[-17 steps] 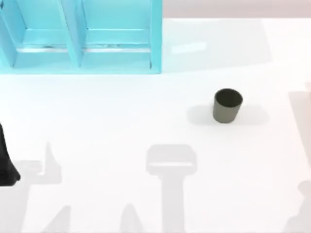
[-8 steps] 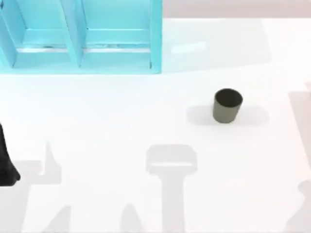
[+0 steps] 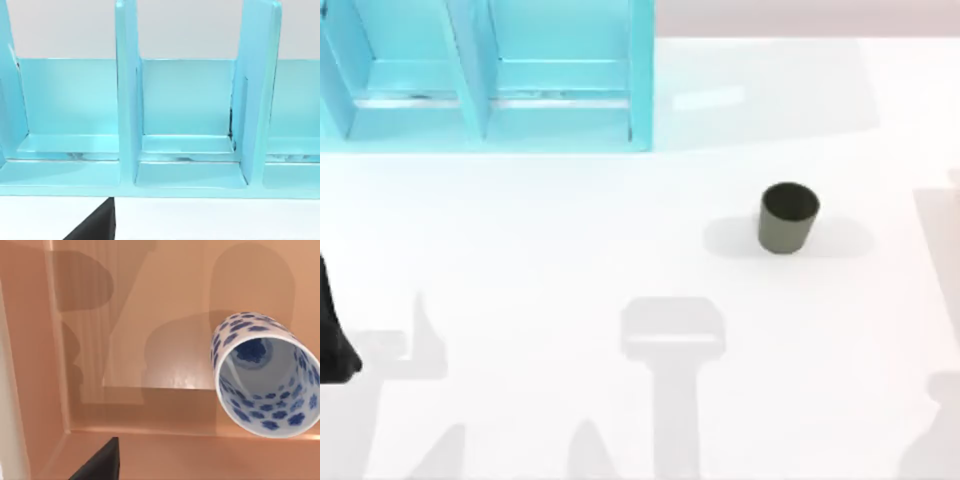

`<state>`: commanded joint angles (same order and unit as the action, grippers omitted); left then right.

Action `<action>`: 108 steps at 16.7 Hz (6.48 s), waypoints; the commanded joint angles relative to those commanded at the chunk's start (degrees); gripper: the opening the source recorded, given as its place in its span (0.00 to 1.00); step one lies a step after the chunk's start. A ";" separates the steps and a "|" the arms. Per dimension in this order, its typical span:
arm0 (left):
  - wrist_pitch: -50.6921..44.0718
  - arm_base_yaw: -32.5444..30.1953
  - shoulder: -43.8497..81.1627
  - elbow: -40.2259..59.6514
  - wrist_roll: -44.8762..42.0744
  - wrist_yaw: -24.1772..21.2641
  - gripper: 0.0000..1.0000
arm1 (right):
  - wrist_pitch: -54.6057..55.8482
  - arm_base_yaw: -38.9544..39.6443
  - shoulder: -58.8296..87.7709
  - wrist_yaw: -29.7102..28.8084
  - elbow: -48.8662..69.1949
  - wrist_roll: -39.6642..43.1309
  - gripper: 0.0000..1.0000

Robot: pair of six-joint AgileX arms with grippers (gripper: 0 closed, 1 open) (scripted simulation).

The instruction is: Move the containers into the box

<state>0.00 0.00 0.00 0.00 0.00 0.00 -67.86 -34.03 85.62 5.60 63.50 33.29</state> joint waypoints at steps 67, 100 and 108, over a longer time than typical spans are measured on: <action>0.00 0.00 0.00 0.00 0.00 0.00 1.00 | 3.13 53.30 48.80 -5.74 45.67 -53.78 0.47; 0.00 0.00 0.00 0.00 0.00 0.00 1.00 | -14.06 40.06 40.22 -5.85 53.88 -40.35 0.00; 0.00 0.00 0.00 0.00 0.00 0.00 1.00 | -12.78 16.61 28.93 -6.14 43.69 -16.66 0.00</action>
<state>0.00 0.00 0.00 0.00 0.00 0.00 -80.64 -17.42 114.55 -0.55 107.19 16.63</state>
